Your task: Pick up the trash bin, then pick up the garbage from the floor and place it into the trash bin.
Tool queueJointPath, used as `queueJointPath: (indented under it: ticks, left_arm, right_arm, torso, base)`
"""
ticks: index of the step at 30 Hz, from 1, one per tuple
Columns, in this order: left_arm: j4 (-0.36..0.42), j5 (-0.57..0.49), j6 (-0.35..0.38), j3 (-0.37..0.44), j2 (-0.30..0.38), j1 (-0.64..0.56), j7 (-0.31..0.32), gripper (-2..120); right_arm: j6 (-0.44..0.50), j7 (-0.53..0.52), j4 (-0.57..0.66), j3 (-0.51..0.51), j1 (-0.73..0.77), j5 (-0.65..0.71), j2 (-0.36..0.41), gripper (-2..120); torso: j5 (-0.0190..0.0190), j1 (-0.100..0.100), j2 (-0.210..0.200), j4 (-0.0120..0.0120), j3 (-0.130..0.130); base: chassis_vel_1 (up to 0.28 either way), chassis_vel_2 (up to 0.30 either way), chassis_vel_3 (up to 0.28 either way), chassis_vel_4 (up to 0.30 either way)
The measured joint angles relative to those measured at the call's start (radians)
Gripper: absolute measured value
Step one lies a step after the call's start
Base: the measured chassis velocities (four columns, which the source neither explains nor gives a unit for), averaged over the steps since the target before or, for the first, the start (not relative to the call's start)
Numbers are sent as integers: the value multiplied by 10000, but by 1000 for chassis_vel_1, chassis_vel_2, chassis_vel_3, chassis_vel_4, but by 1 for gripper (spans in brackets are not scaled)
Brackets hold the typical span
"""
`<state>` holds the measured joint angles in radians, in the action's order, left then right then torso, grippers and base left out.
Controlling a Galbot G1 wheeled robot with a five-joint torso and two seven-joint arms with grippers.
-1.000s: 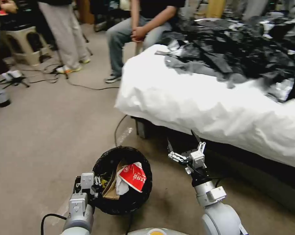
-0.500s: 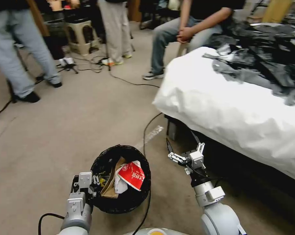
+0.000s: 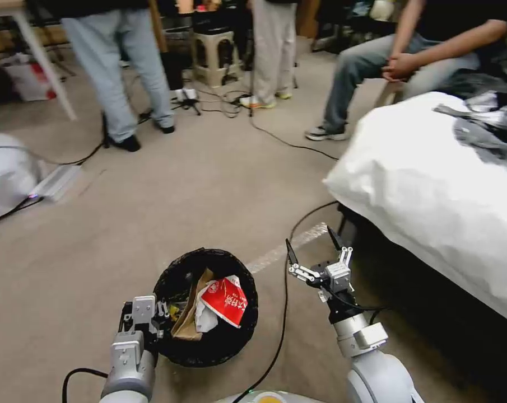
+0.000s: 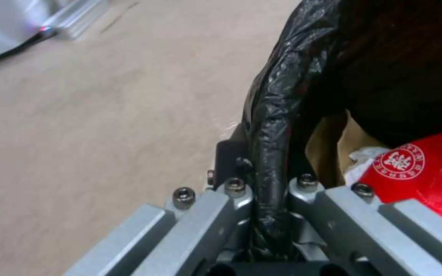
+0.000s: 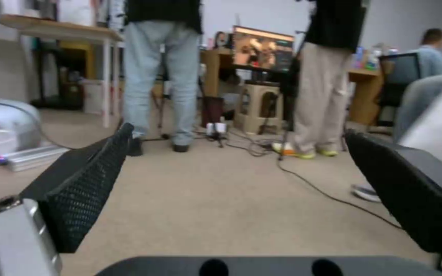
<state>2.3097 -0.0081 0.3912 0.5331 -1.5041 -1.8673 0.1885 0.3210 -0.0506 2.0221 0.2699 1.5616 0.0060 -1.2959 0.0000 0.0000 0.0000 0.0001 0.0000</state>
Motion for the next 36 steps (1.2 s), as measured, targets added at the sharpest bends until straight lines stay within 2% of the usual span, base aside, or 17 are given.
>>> queueJointPath:
  ticks: [18, 22, 27, 36]
  left_arm:
    - [-20, -43, -43, 54, 46, 86, 14, 0]
    - [-135, -45, -143, -3, 34, 103, 47, 0]
    - [-179, -48, -166, -52, 27, 180, 56, 0]
    - [-179, -344, 7, 123, 84, 334, 123, 0]
  right_arm:
    - [-12, 25, 48, 17, -18, -24, 51, 100]
    - [-13, 31, 49, 22, -22, -24, 59, 100]
    - [-13, 35, 47, 36, -22, -12, 75, 100]
    - [-31, 39, 37, 98, -84, 29, 126, 100]
  torso:
    - [0, -1, 0, -2, 0]
    - [0, -1, 0, 4, 0]
    - [0, -1, 0, -3, 0]
    - [0, -1, 0, -1, 0]
  base:
    - [121, 126, 126, 124]
    - [109, 114, 94, 116]
    - [51, 38, 45, 29]
    - [0, 0, 0, 0]
